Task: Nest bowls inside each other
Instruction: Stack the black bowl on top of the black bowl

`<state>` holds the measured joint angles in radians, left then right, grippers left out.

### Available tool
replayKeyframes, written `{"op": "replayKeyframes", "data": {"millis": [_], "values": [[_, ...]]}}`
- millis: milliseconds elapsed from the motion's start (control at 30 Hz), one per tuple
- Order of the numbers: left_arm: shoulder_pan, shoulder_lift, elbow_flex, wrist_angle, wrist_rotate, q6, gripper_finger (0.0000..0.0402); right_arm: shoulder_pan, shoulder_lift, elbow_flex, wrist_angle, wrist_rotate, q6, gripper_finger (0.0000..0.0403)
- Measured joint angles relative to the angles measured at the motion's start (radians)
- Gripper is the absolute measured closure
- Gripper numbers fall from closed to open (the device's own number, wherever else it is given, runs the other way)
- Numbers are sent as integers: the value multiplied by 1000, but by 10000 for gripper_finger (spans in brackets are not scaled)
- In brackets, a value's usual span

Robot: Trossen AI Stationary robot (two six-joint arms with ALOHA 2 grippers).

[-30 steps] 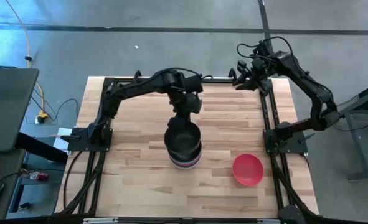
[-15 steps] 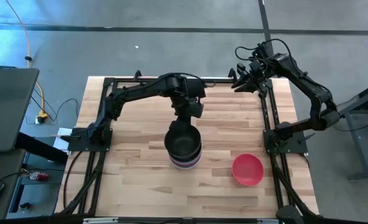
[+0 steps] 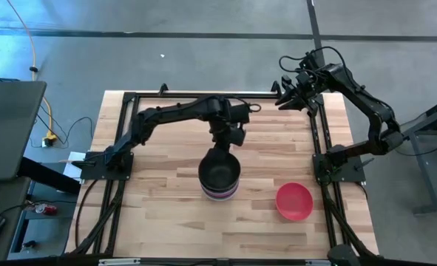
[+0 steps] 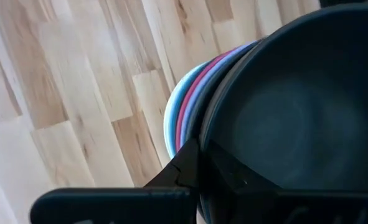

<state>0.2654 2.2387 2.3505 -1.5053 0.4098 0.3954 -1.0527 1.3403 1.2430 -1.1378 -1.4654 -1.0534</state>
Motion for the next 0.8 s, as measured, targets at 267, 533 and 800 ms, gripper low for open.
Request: {"op": "replayKeyframes", "data": {"millis": [267,533,800], "values": [[1,35,0,-13,-28,0,401,0,0,0,-18,1,-2,313],[1,36,0,-16,-49,-1,401,0,0,0,-21,3,-27,313],[-1,36,0,-20,-40,1,365,0,0,-1,-22,35,-26,313]]}}
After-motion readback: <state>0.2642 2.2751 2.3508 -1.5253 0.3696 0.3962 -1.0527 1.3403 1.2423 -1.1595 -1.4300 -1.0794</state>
